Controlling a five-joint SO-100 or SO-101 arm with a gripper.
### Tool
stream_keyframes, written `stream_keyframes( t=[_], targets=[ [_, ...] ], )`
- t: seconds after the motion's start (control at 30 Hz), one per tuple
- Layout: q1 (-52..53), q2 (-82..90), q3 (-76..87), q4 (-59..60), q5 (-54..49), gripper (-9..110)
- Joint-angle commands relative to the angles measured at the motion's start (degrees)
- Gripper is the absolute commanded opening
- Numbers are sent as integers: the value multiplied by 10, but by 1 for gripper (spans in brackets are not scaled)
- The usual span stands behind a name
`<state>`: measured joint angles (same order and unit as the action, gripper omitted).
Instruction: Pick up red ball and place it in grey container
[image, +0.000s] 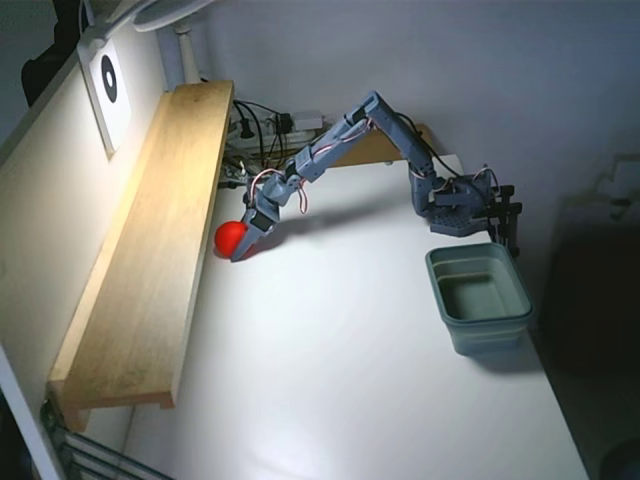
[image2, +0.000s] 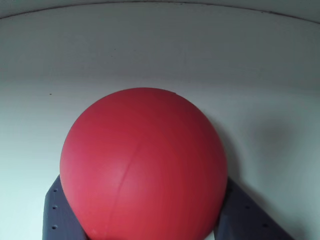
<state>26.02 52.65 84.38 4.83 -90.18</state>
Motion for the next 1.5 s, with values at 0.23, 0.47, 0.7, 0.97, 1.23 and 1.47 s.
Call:
stream_keyframes(
  t=[0.23, 0.47, 0.7, 0.97, 1.23, 1.47],
  targets=[
    [2, 5, -17, 9, 2, 23],
    [2, 88, 121, -46, 2, 23],
    [2, 192, 279, -99, 2, 23],
    [2, 328, 451, -136, 2, 23],
    [2, 487, 597, -123, 2, 23],
    [2, 602, 666, -77, 2, 23]
  ],
)
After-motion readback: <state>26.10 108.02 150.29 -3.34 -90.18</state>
